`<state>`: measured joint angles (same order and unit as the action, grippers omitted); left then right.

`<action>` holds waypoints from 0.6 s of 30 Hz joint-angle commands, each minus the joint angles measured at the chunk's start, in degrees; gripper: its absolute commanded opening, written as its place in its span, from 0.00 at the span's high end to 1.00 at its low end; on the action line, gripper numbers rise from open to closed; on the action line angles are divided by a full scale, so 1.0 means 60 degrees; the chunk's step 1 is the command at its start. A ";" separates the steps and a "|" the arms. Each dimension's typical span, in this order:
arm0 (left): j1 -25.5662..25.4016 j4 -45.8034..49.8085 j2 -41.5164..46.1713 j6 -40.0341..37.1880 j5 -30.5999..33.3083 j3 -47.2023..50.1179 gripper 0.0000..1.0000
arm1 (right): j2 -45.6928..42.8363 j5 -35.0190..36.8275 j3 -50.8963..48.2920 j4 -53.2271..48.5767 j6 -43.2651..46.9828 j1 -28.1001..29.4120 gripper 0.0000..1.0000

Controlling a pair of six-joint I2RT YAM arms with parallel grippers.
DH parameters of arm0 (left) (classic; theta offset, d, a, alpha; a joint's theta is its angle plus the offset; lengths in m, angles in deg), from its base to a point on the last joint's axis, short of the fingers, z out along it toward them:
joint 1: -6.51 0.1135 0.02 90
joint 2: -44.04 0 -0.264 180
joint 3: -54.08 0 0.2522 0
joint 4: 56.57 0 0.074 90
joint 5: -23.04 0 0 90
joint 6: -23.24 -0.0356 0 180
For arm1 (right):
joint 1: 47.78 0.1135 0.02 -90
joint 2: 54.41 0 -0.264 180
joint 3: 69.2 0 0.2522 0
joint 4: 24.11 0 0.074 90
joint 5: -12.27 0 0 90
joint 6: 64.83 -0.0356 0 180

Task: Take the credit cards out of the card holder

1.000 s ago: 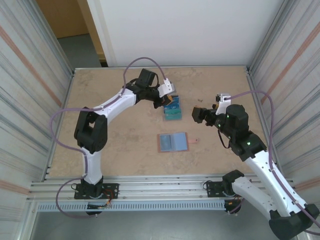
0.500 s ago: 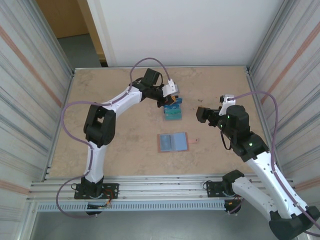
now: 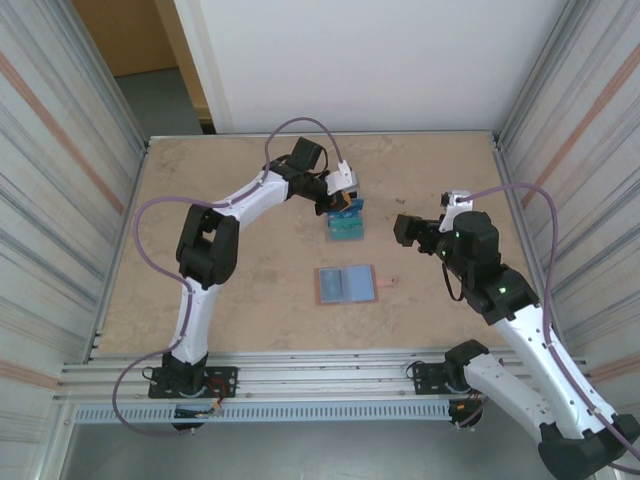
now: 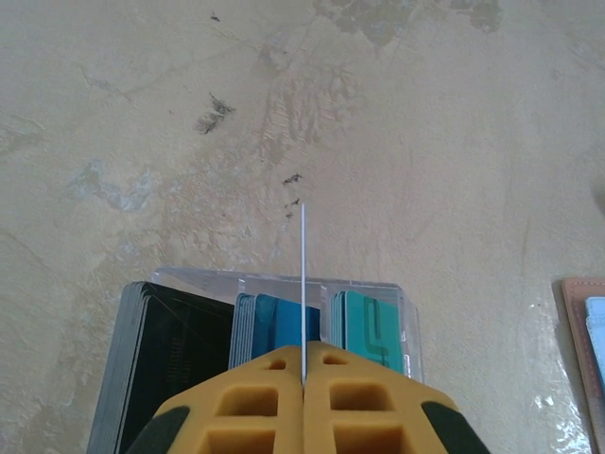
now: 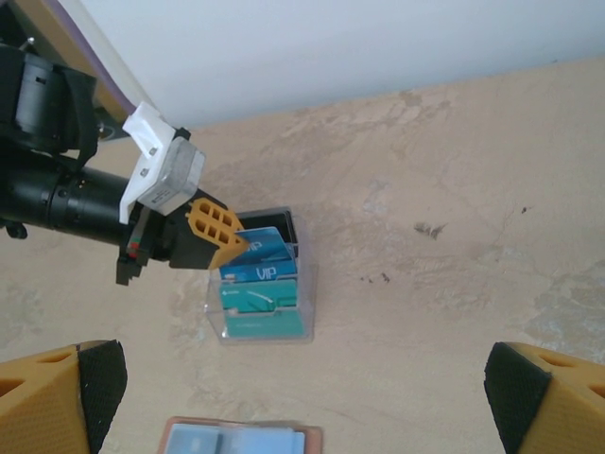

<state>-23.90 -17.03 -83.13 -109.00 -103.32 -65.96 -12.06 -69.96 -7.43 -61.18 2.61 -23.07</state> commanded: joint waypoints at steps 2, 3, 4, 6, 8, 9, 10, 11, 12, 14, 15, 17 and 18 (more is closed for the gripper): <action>0.0102 0.0318 -0.0279 -0.0214 0.0016 -0.0357 1.00 | -0.0232 0.0285 0.0027 -0.0140 -0.0299 -0.0046 0.01; 0.0095 0.0318 -0.0297 -0.0226 0.0038 -0.0370 1.00 | -0.0246 0.0308 0.0020 -0.0143 -0.0297 -0.0046 0.01; 0.0097 0.0323 -0.0309 -0.0237 0.0052 -0.0405 1.00 | -0.0261 0.0302 0.0033 -0.0157 -0.0298 -0.0045 0.01; 0.0105 0.0324 -0.0356 -0.0226 0.0112 -0.0443 1.00 | -0.0287 0.0302 0.0026 -0.0158 -0.0310 -0.0039 0.01; 0.0110 0.0338 -0.0421 -0.0226 0.0130 -0.0501 1.00 | -0.0305 0.0294 0.0011 -0.0158 -0.0310 -0.0042 0.01; 0.0105 0.0347 -0.0444 -0.0226 0.0127 -0.0534 1.00 | -0.0314 0.0302 0.0010 -0.0165 -0.0323 -0.0046 0.01; 0.0113 0.0400 -0.0467 -0.0247 0.0134 -0.0578 1.00 | -0.0318 0.0302 0.0011 -0.0178 -0.0322 -0.0046 0.01; 0.0112 0.0454 -0.0493 -0.0255 0.0156 -0.0611 1.00 | -0.0320 0.0302 -0.0002 -0.0189 -0.0325 -0.0044 0.01; 0.0104 0.0489 -0.0525 -0.0255 0.0157 -0.0633 1.00 | -0.0330 0.0313 -0.0003 -0.0188 -0.0322 -0.0039 0.01; 0.0107 0.0522 -0.0547 -0.0288 0.0186 -0.0638 1.00 | -0.0348 0.0331 -0.0015 -0.0202 -0.0324 -0.0046 0.01; 0.0108 0.0536 -0.0564 -0.0285 0.0211 -0.0636 1.00 | -0.0363 0.0338 -0.0026 -0.0210 -0.0319 -0.0046 0.01; 0.0117 0.0542 -0.0601 -0.0313 0.0257 -0.0612 1.00 | -0.0359 0.0350 -0.0018 -0.0203 -0.0319 -0.0045 0.01; 0.0124 0.0551 -0.0607 -0.0314 0.0273 -0.0612 1.00 | -0.0356 0.0353 -0.0018 -0.0204 -0.0315 -0.0040 0.01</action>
<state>-23.81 -15.32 -85.84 -109.51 -102.03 -67.91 -13.42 -69.54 -7.43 -61.97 1.62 -23.07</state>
